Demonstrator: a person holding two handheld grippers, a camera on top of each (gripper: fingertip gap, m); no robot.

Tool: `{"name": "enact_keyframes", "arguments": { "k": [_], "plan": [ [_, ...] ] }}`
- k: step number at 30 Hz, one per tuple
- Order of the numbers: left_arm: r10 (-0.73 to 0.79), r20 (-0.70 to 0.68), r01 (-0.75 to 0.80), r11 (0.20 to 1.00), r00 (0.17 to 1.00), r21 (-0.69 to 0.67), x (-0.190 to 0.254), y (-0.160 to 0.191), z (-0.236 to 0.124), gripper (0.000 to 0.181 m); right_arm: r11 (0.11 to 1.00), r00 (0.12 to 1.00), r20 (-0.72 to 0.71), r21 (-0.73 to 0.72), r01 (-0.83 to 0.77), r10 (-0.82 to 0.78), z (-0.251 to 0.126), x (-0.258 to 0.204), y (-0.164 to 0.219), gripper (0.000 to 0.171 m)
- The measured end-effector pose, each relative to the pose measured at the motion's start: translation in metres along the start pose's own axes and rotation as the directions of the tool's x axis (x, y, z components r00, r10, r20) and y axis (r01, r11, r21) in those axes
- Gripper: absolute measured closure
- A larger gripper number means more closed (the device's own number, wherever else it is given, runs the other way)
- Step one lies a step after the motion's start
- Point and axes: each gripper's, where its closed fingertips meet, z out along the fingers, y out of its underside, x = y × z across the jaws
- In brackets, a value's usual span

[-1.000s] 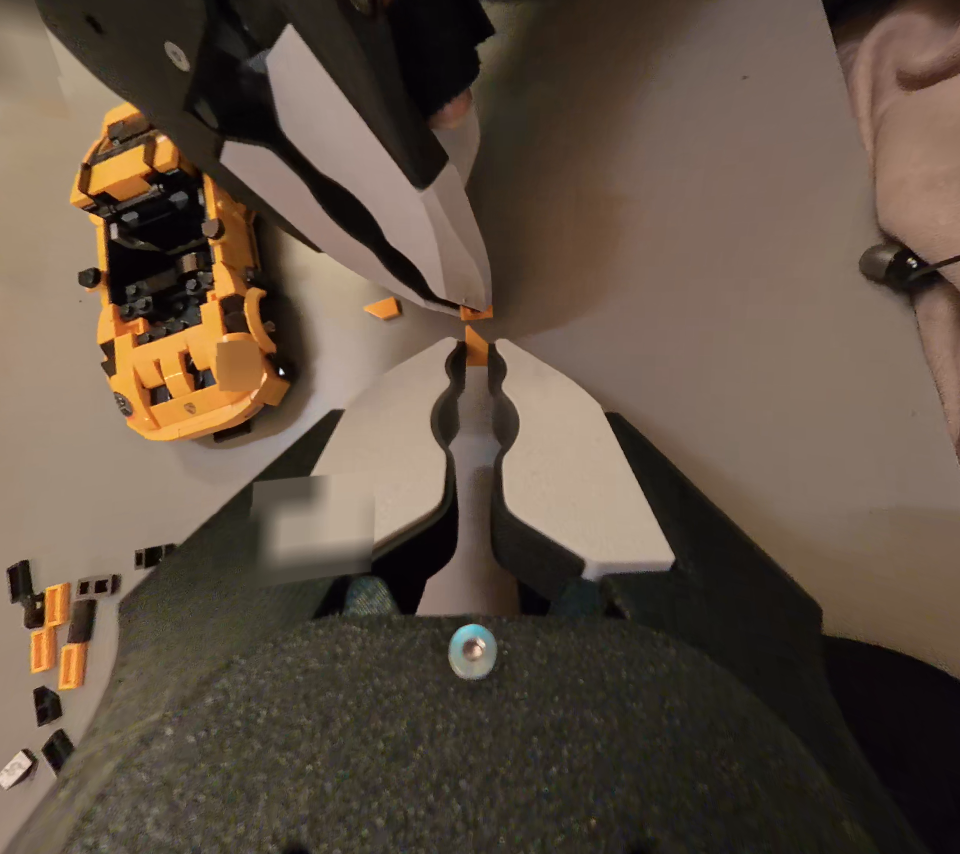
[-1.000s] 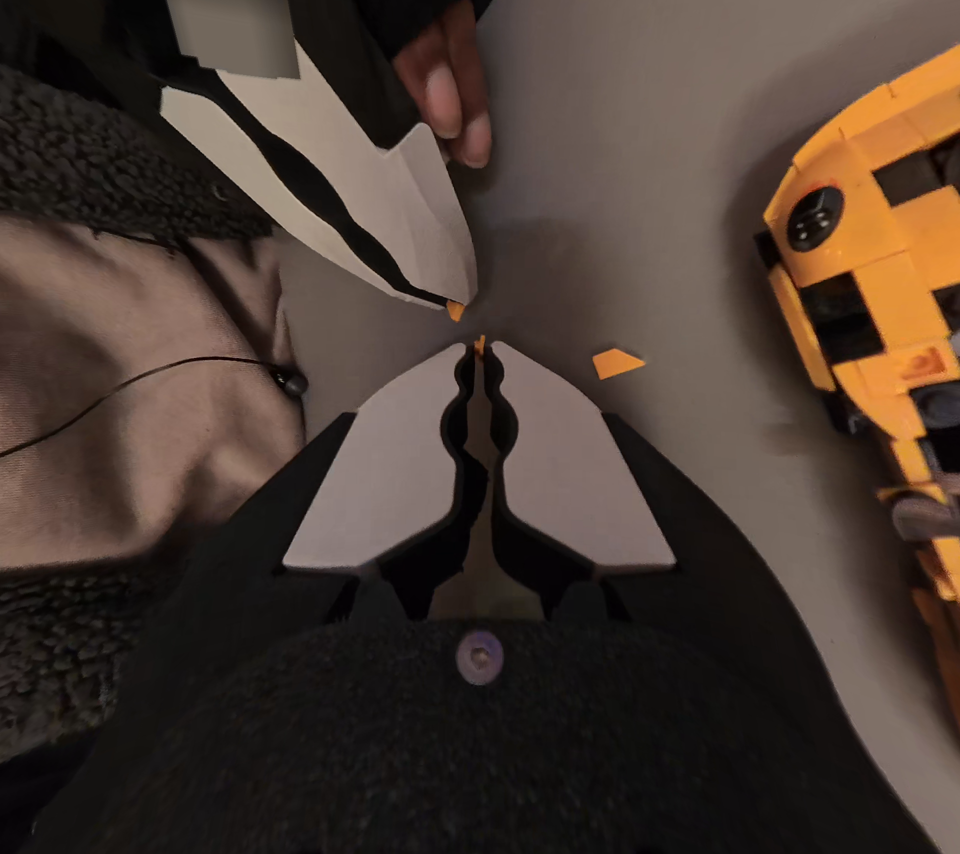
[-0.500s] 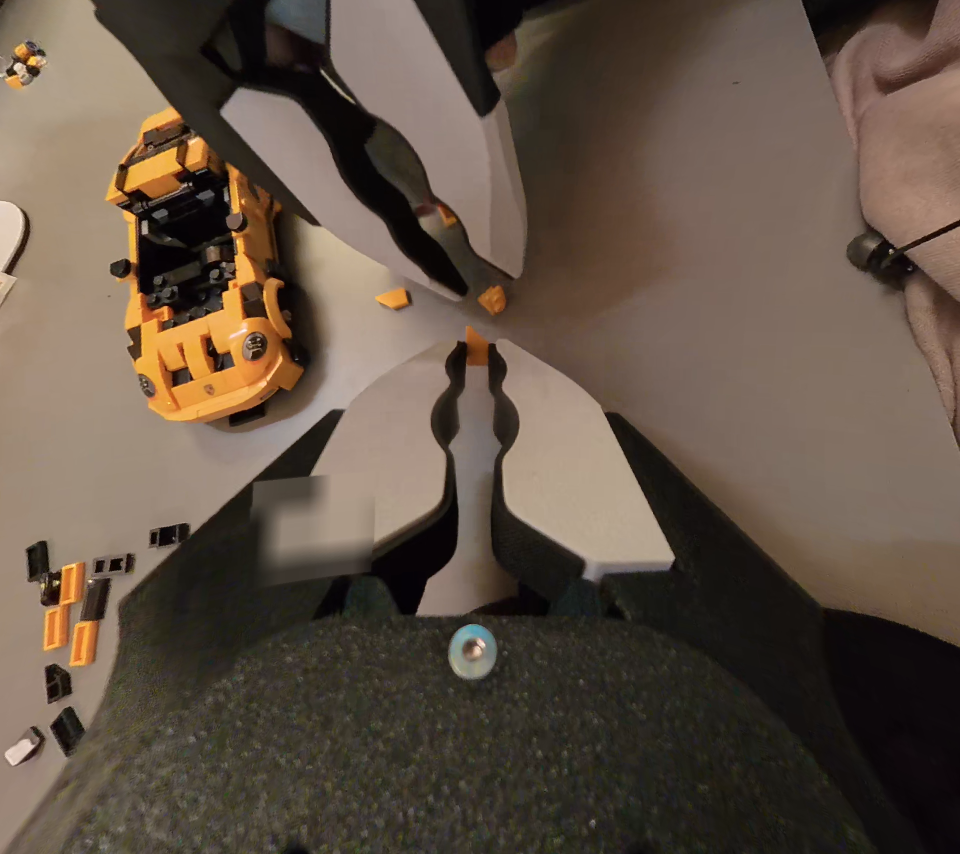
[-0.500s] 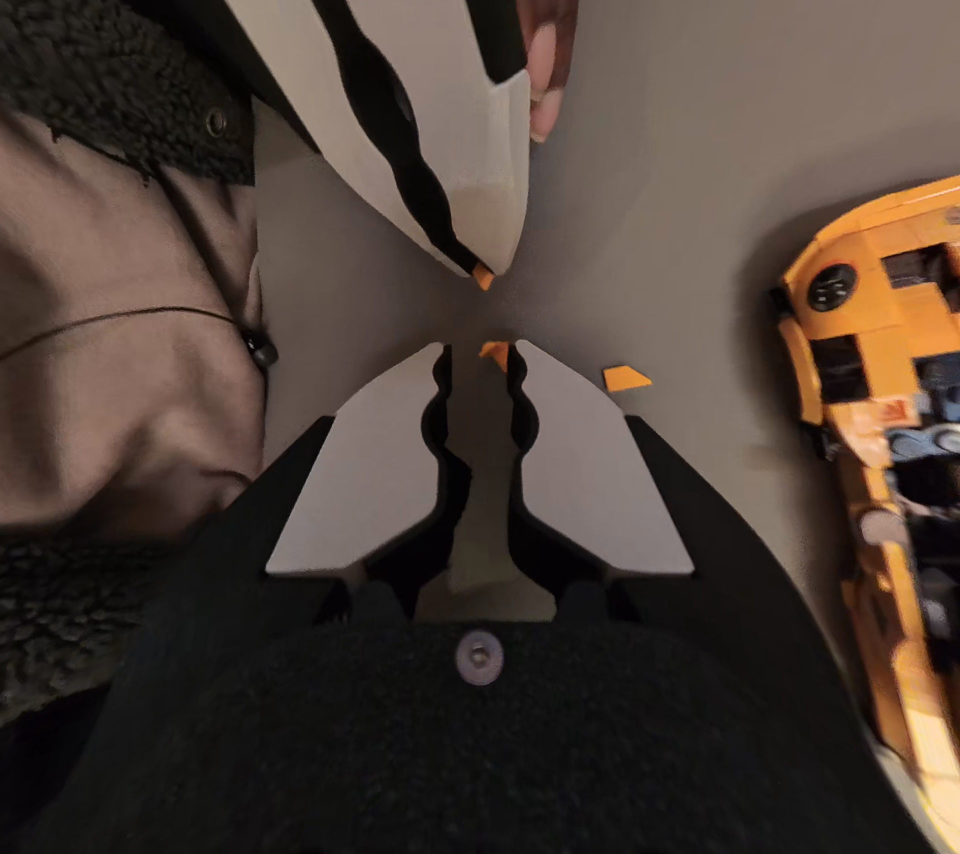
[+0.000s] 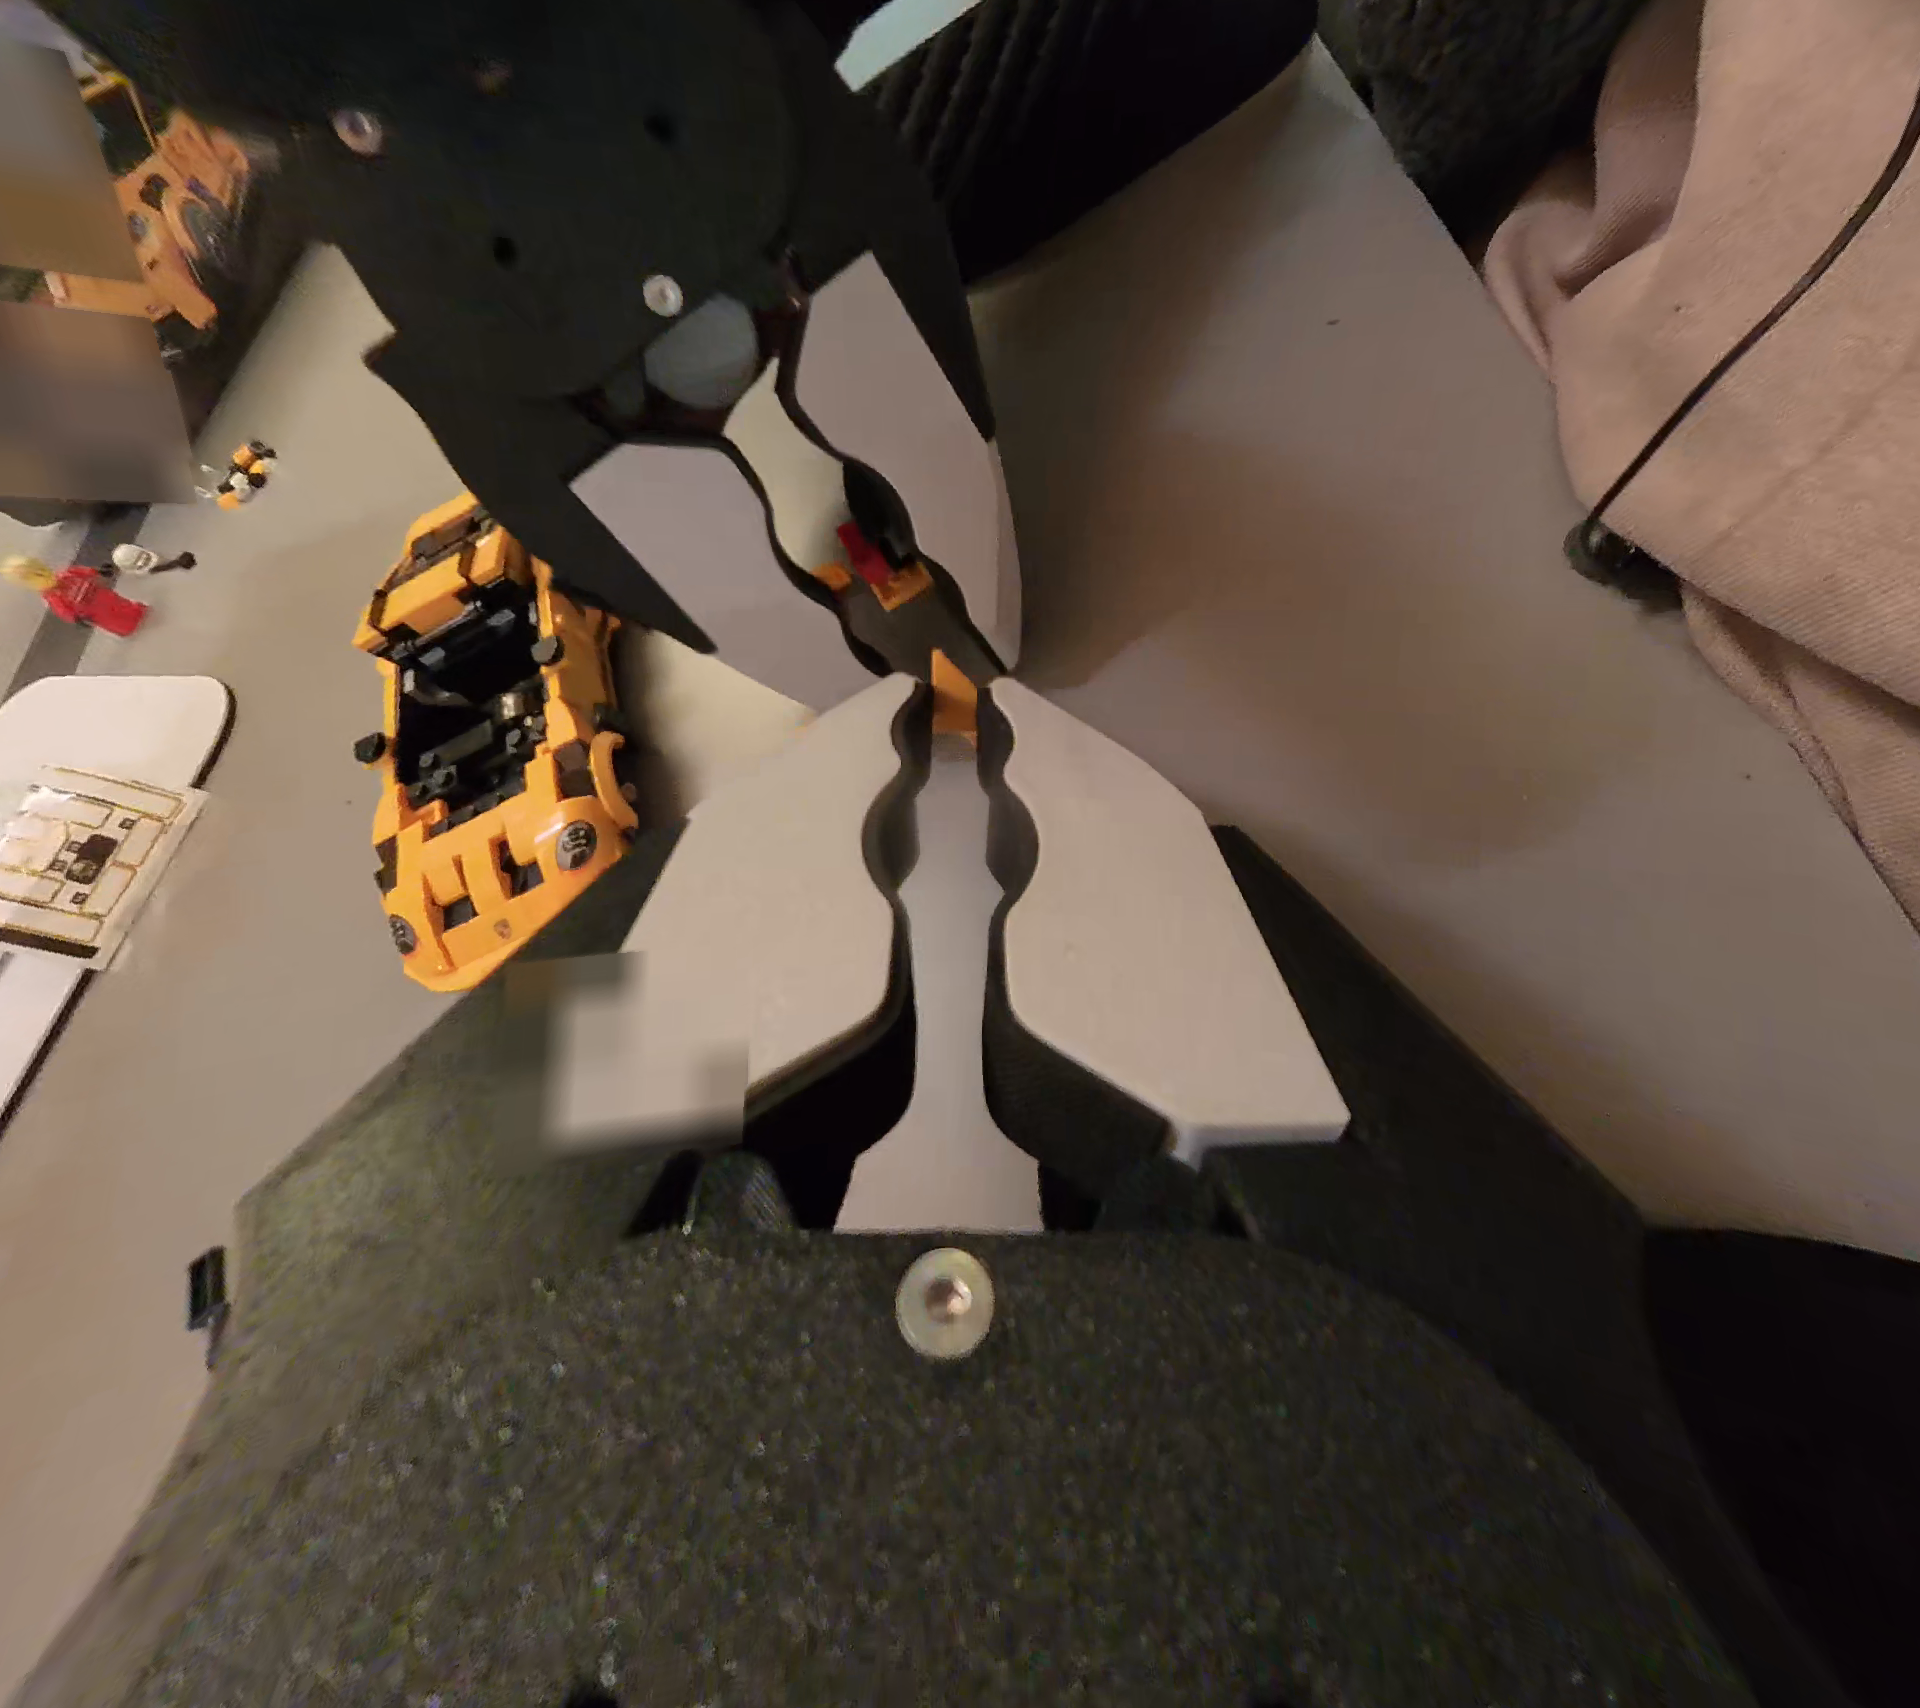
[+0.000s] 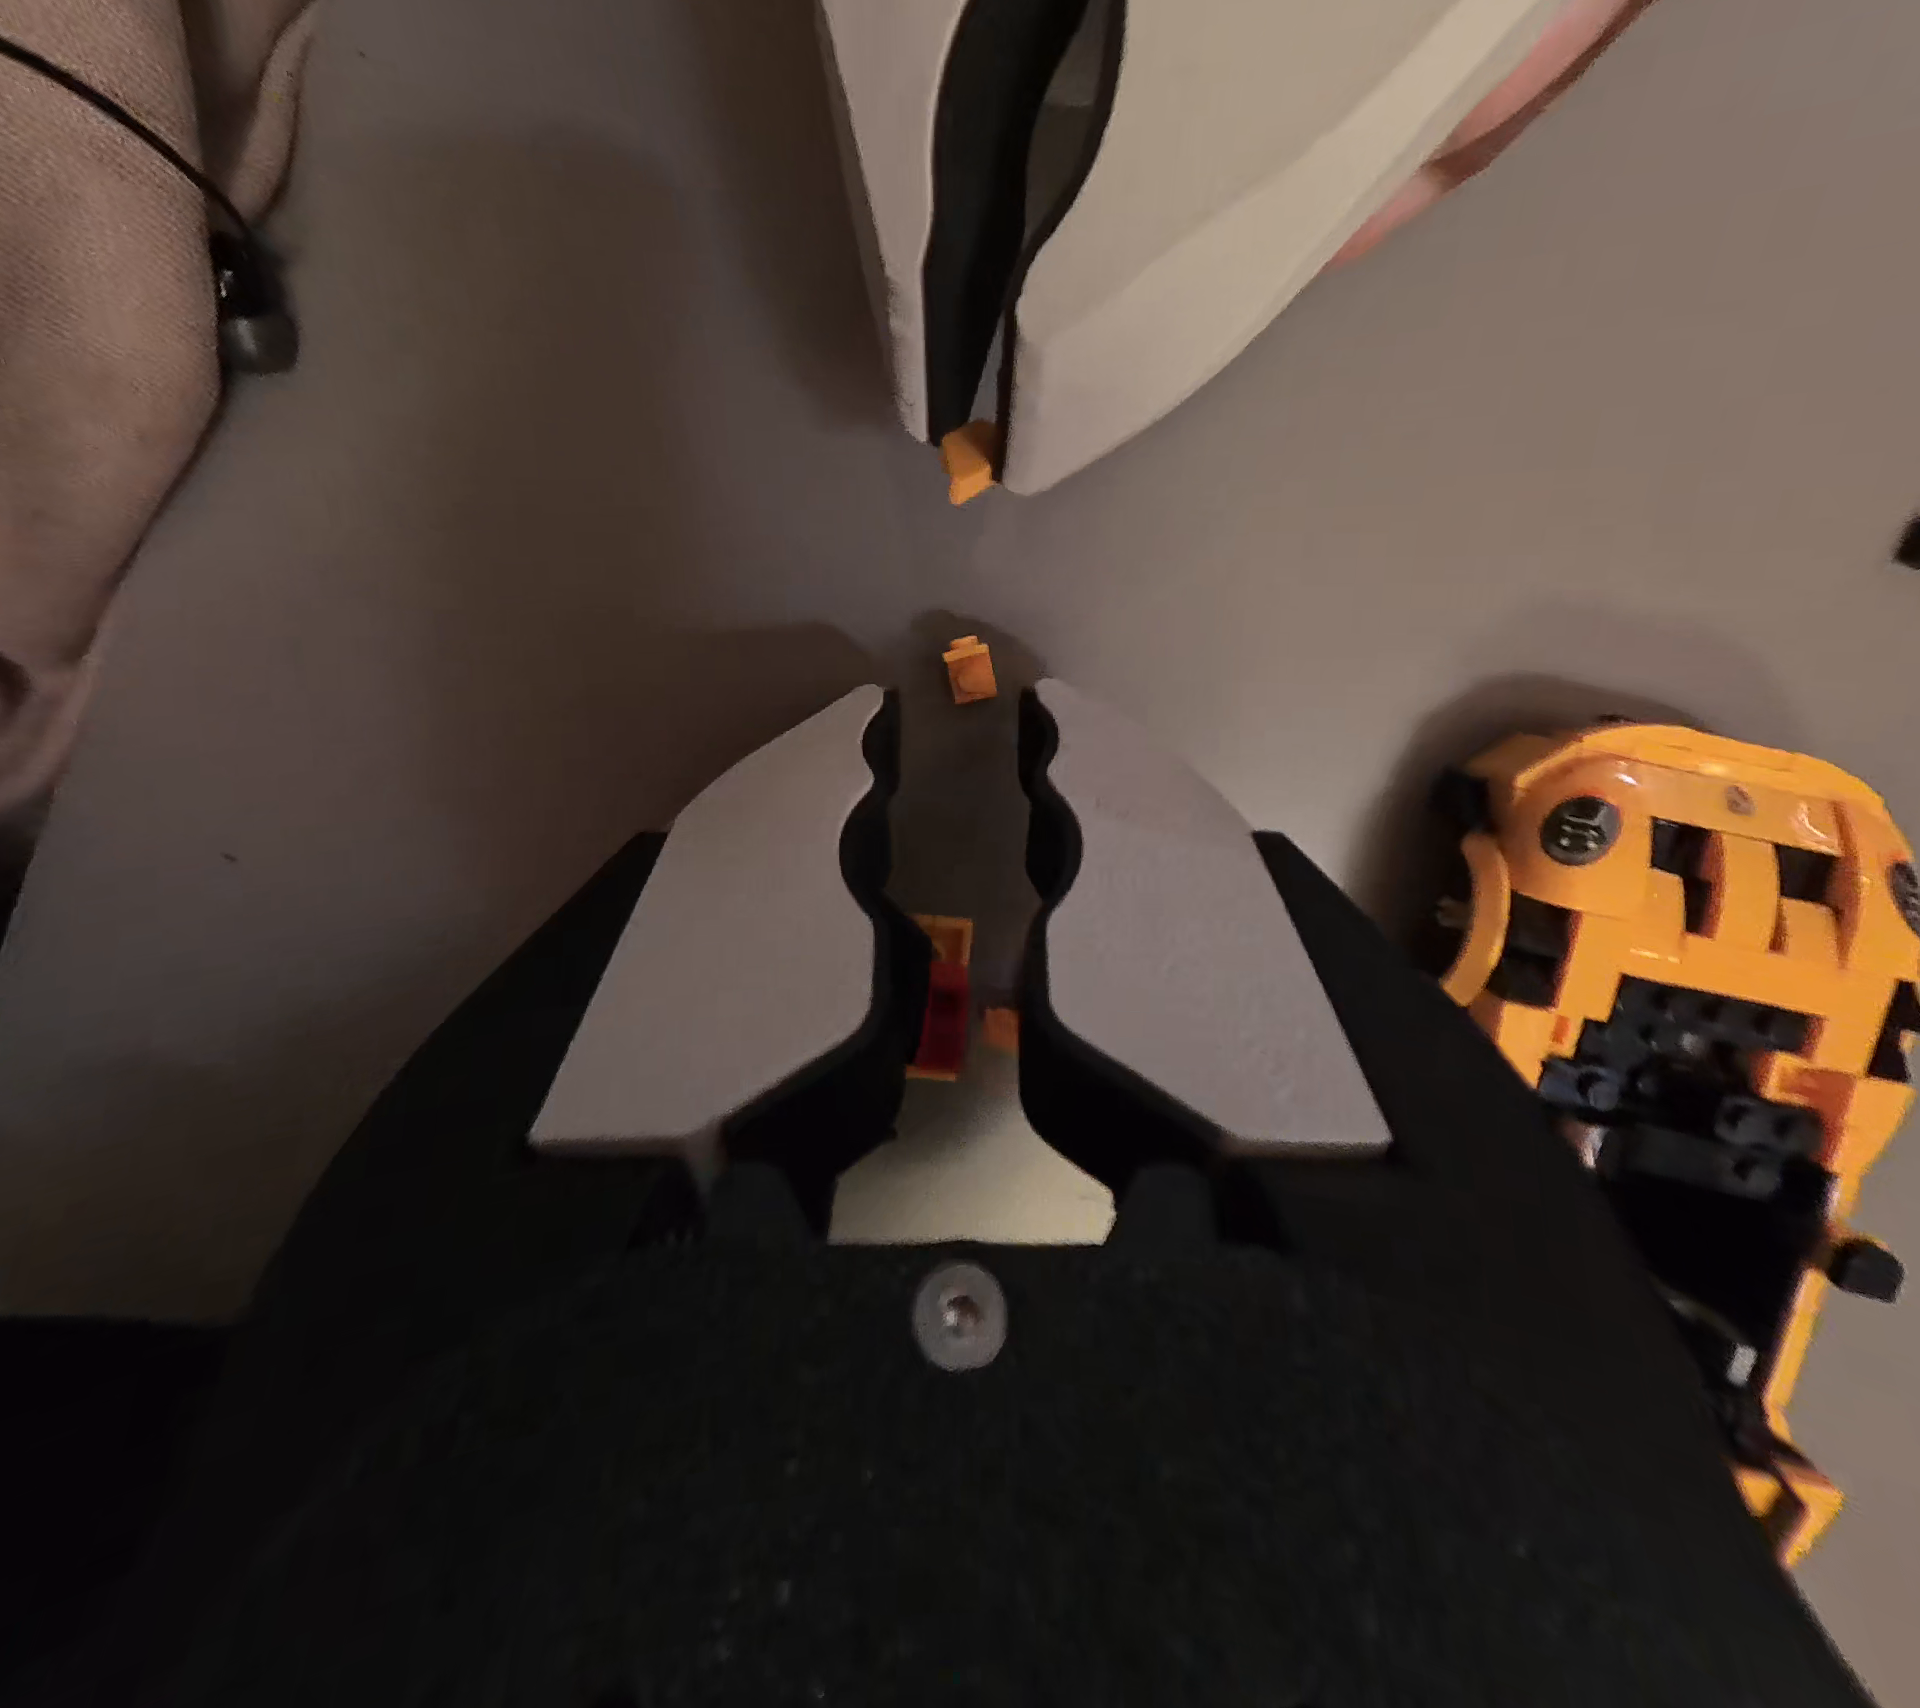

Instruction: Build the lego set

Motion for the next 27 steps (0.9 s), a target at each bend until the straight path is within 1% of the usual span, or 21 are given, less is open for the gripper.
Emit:
{"name": "enact_keyframes", "arguments": {
  "k": [2, 3, 5, 8, 10, 11, 13, 16, 18, 21, 25, 27],
  "plan": [
    [-0.005, 0.005, 0.005, 1.000, 1.000, 0.010, -0.002, 0.000, -0.001, 0.174, 1.000, 1.000, 0.013, -0.017, 0.008, -0.008, 0.004, 0.002, 0.002, 0.152],
    [-0.007, 0.006, 0.007, 1.000, 1.000, 0.018, -0.002, -0.001, -0.001, 0.174, 1.000, 1.000, 0.025, -0.002, 0.010, -0.010, 0.004, 0.002, -0.001, 0.154],
    [-0.010, 0.007, 0.009, 0.999, 1.000, 0.037, -0.003, -0.003, -0.003, 0.174, 1.000, 0.999, 0.037, 0.017, -0.005, 0.004, 0.006, 0.004, -0.003, 0.163],
    [-0.005, 0.021, 0.004, 0.998, 1.000, 0.059, -0.005, -0.006, -0.005, 0.174, 0.997, 0.994, 0.088, 0.042, -0.063, 0.059, 0.005, 0.002, -0.005, 0.164],
    [0.003, 0.041, -0.006, 0.996, 0.999, 0.085, -0.008, -0.011, -0.007, 0.174, 0.975, 0.977, 0.158, 0.150, -0.165, 0.141, -0.005, -0.002, -0.017, 0.164],
    [0.007, 0.051, -0.013, 0.994, 0.999, 0.107, -0.009, -0.015, -0.009, 0.174, 0.947, 0.959, 0.202, 0.212, -0.240, 0.197, -0.014, -0.003, -0.024, 0.164],
    [0.007, 0.070, -0.018, 0.987, 0.997, 0.158, -0.011, -0.024, -0.013, 0.174, 0.857, 0.901, 0.307, 0.323, -0.401, 0.306, -0.031, -0.004, -0.038, 0.164],
    [-0.021, 0.068, 0.005, 0.973, 0.997, 0.230, -0.013, -0.033, -0.019, 0.174, 0.723, 0.801, 0.478, 0.400, -0.563, 0.359, -0.048, -0.014, -0.053, 0.164],
    [-0.050, 0.037, 0.038, 0.960, 0.998, 0.277, -0.012, -0.038, -0.023, 0.174, 0.679, 0.763, 0.536, 0.409, -0.610, 0.363, -0.054, -0.021, -0.059, 0.164],
    [-0.072, -0.025, 0.076, 0.938, 0.997, 0.338, -0.006, -0.046, -0.026, 0.174, 0.647, 0.718, 0.584, 0.387, -0.657, 0.379, -0.060, -0.024, -0.067, 0.164],
    [-0.073, -0.073, 0.095, 0.929, 0.995, 0.359, 0.000, -0.050, -0.026, 0.174, 0.649, 0.683, 0.621, 0.343, -0.679, 0.385, -0.062, -0.028, -0.072, 0.164],
    [-0.064, -0.090, 0.092, 0.934, 0.994, 0.346, 0.003, -0.049, -0.024, 0.174, 0.647, 0.669, 0.642, 0.336, -0.684, 0.374, -0.064, -0.031, -0.076, 0.164]
  ]
}}
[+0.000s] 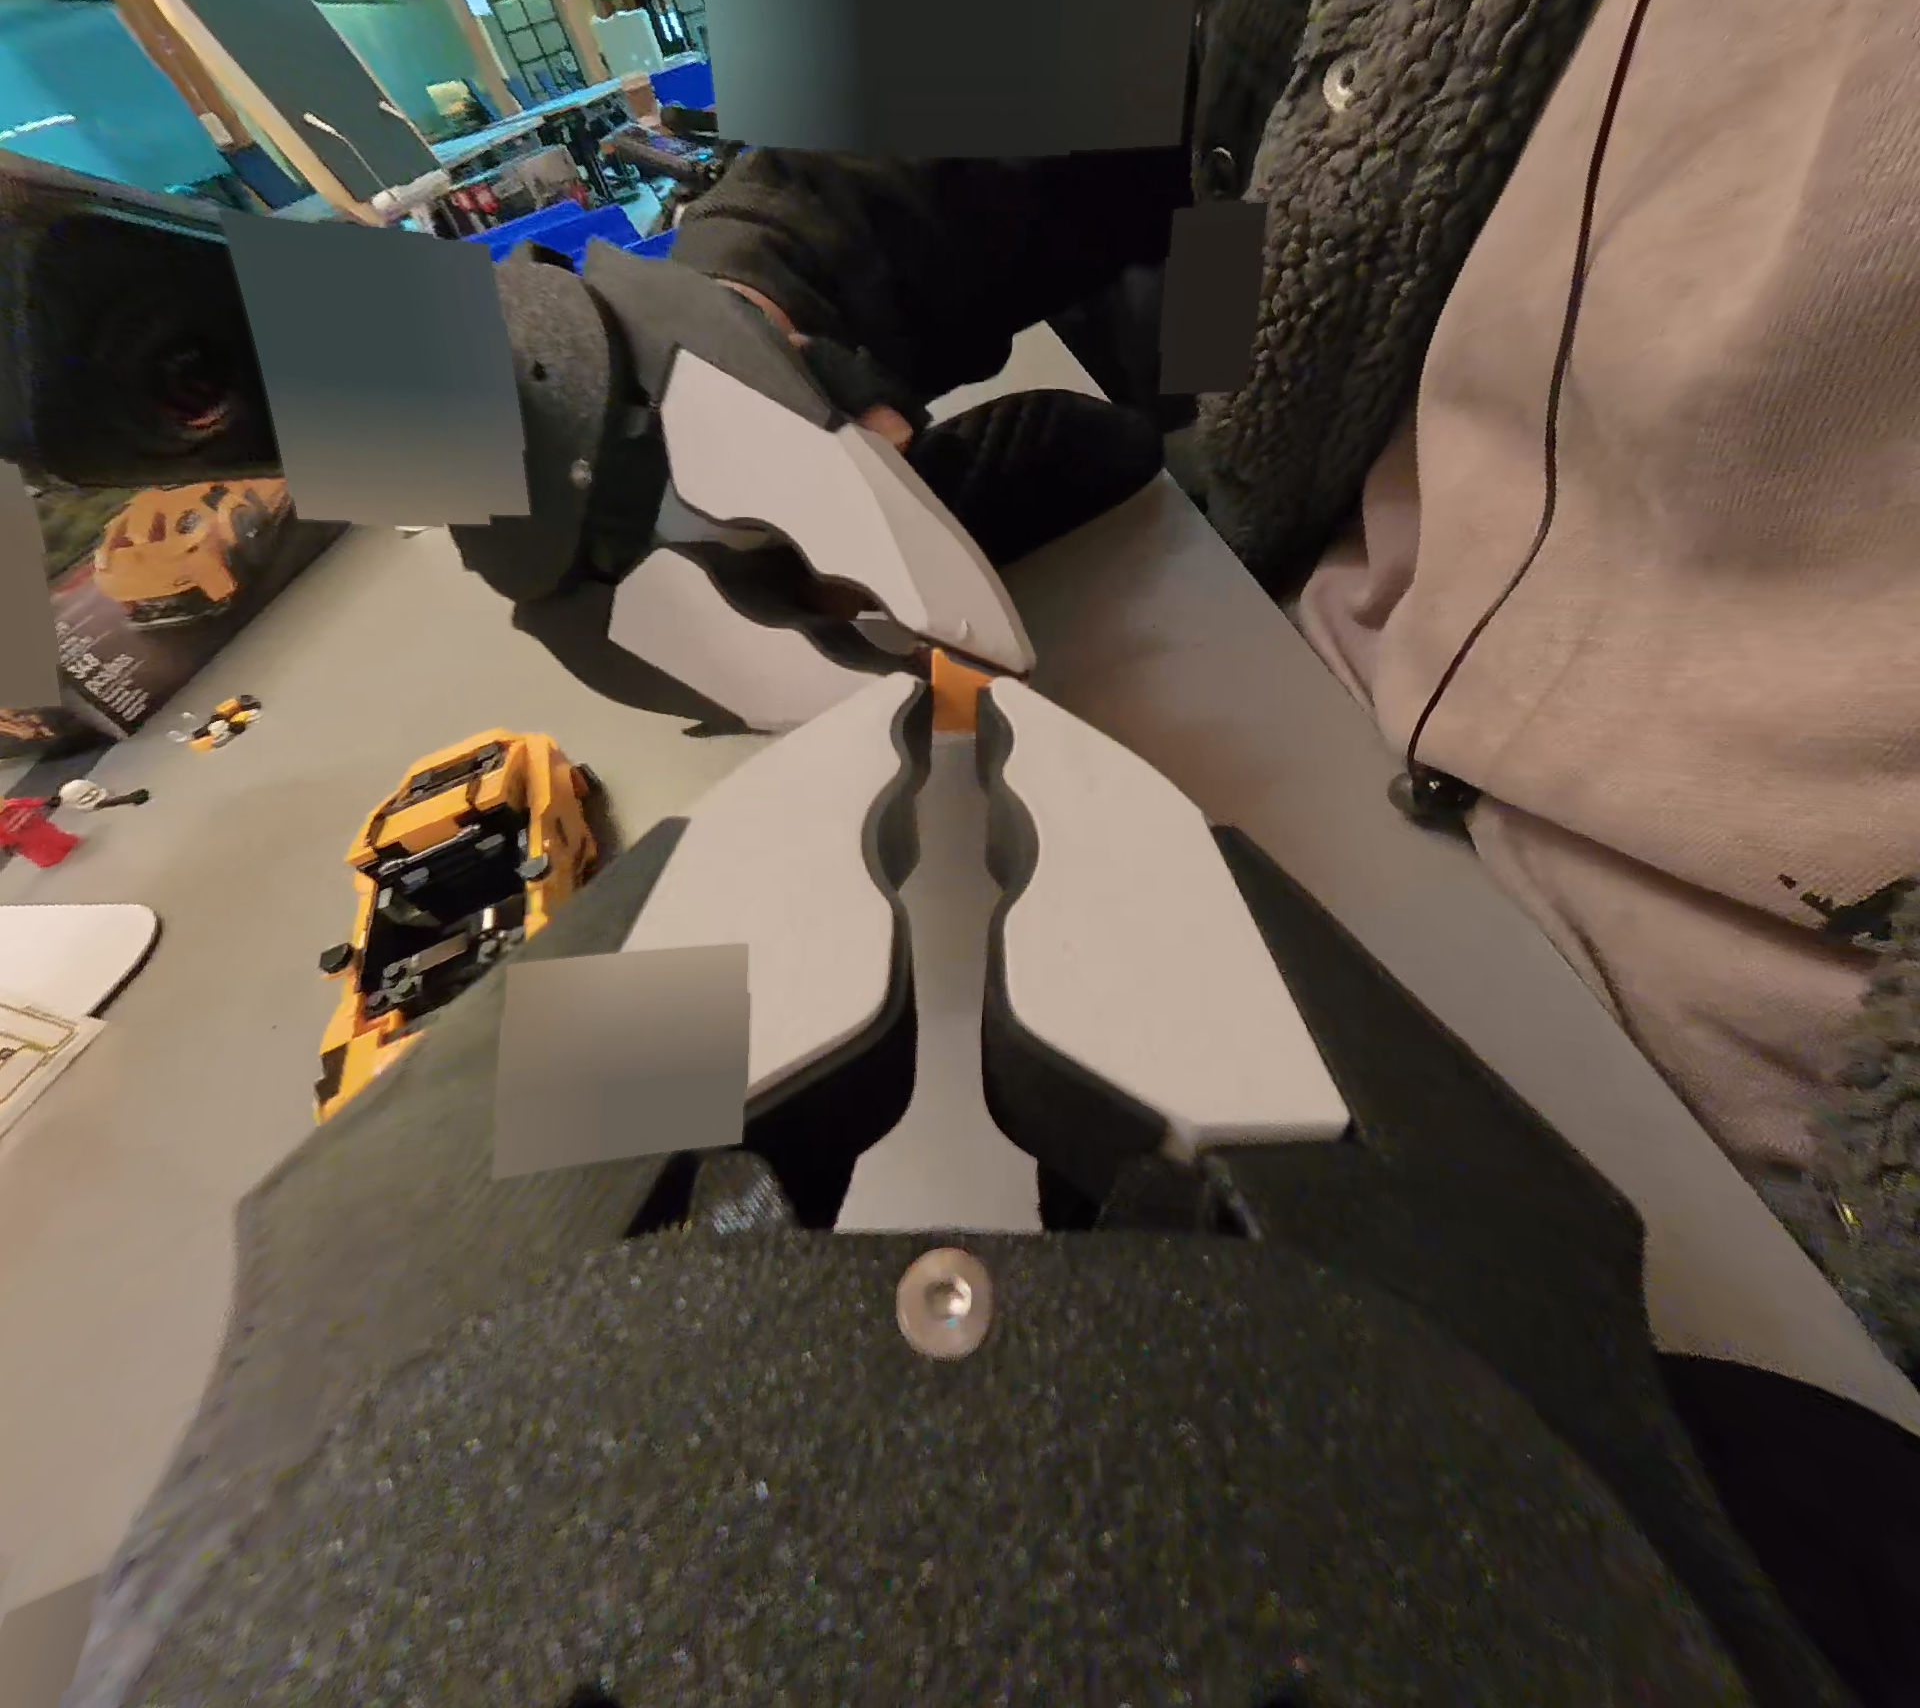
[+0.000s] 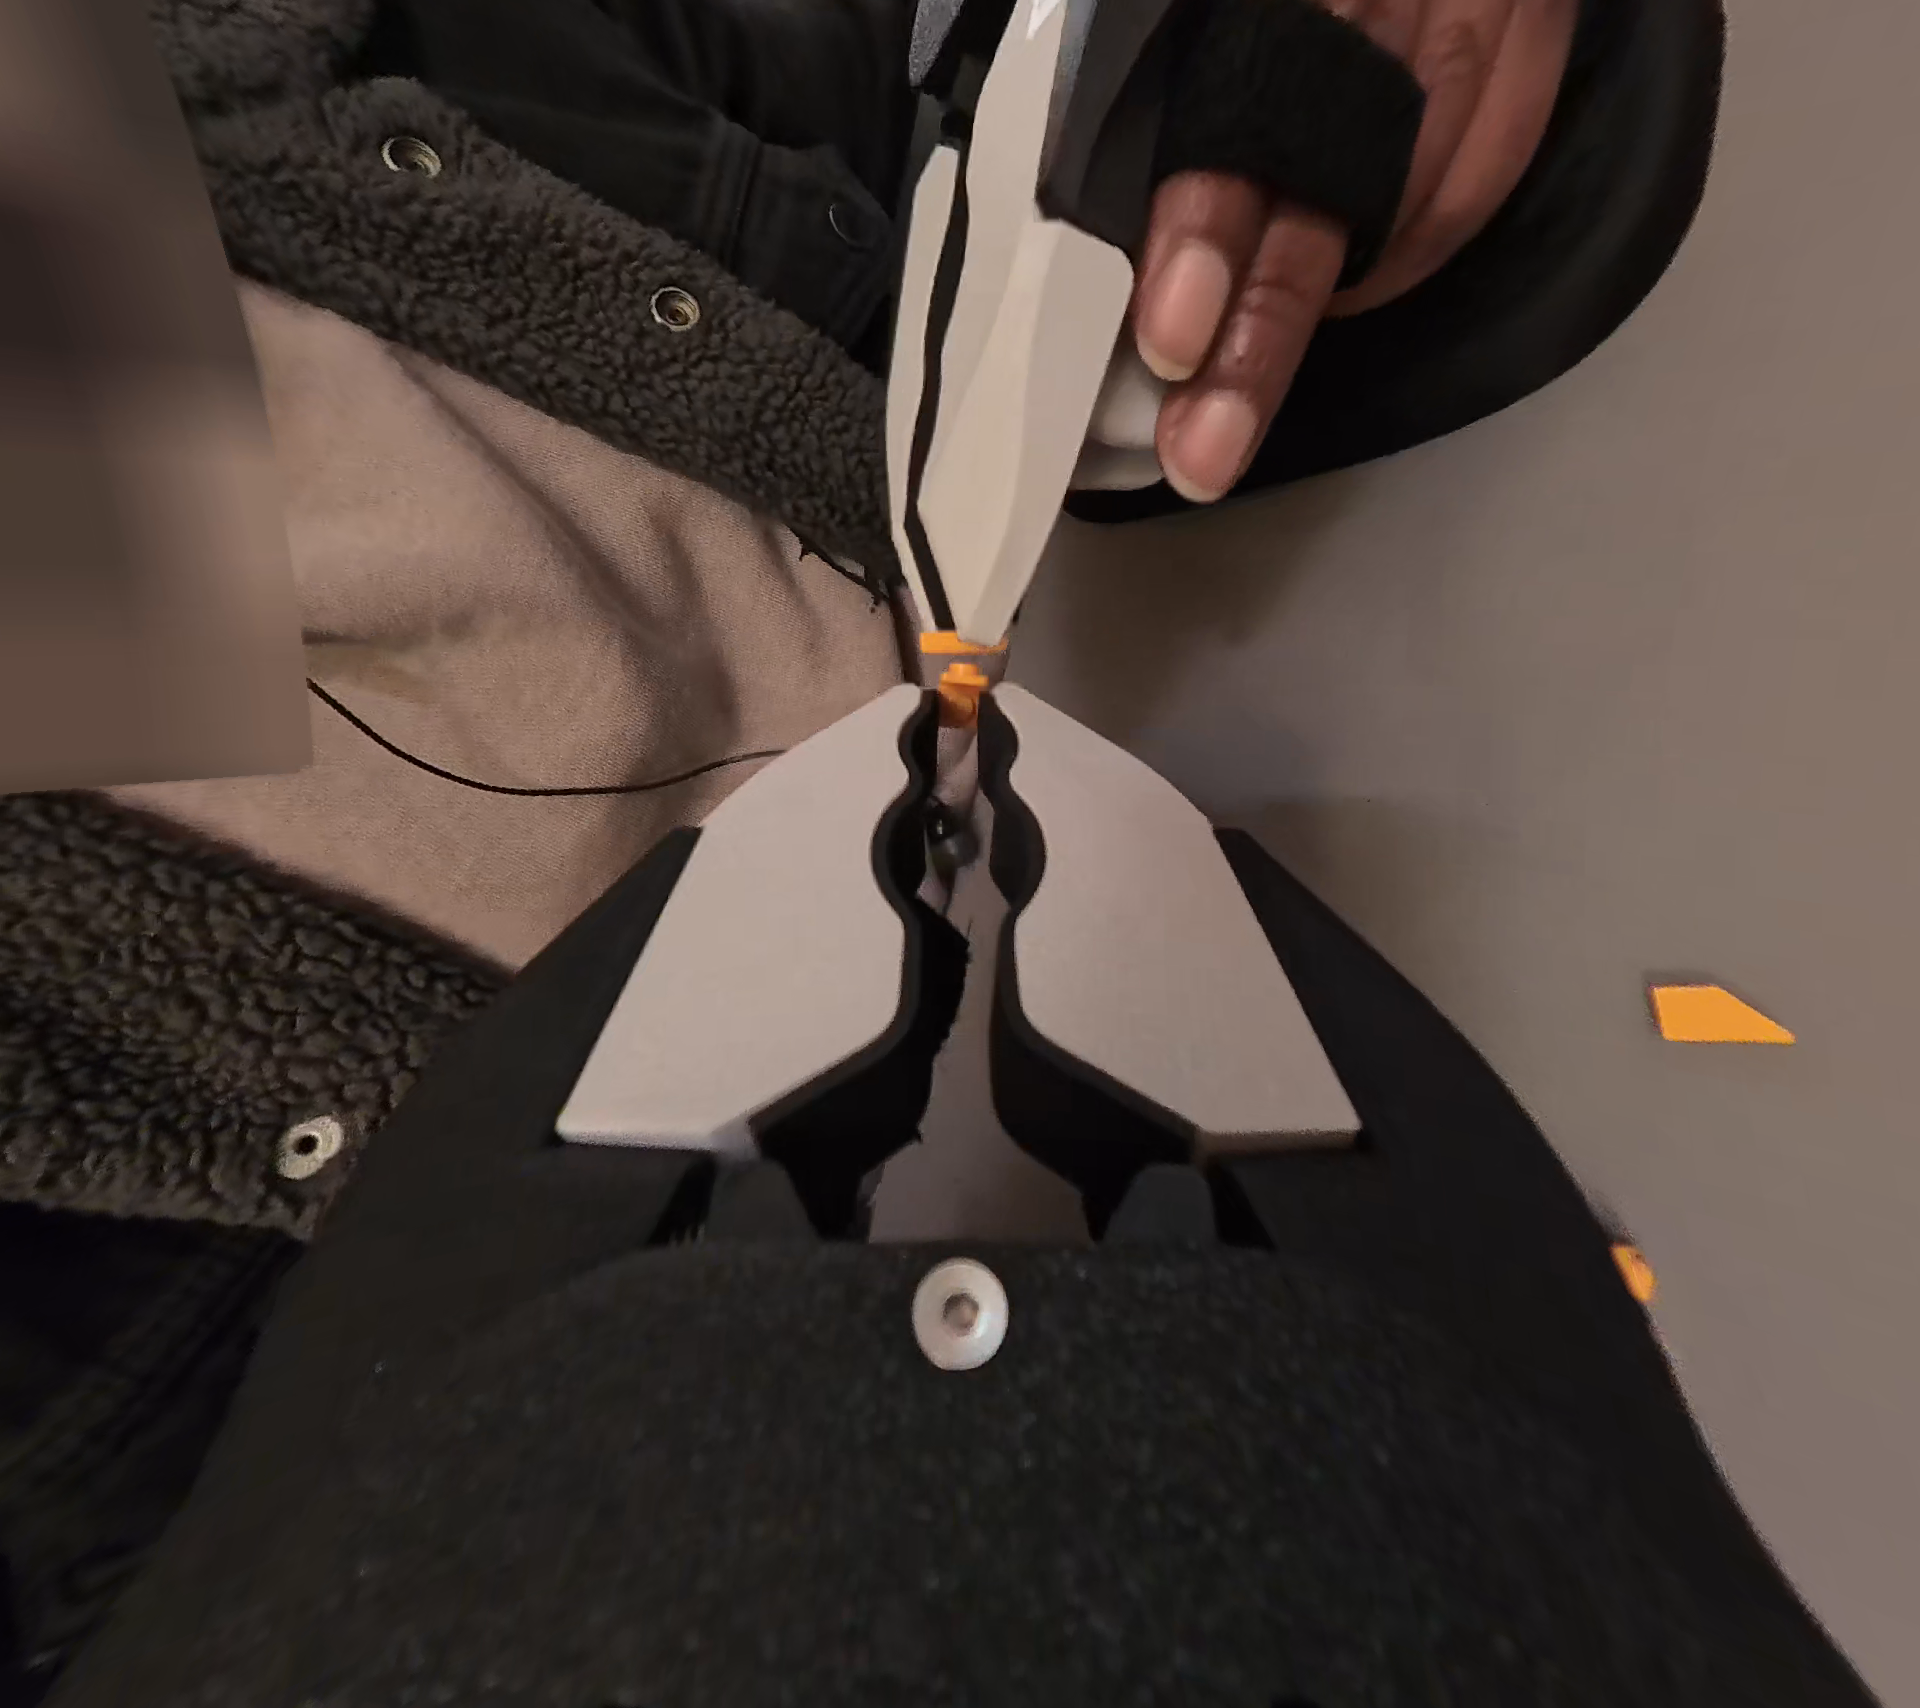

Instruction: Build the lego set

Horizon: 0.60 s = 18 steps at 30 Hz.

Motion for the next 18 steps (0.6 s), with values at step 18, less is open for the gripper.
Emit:
{"name": "enact_keyframes", "arguments": {
  "k": [18],
  "plan": [
    [0.038, -0.117, -0.044, 0.998, 0.992, -0.043, 0.022, 0.002, 0.007, 0.174, 0.993, 0.993, 0.101, -0.110, -0.052, 0.063, 0.016, -0.010, 0.014, 0.165]
  ]
}}
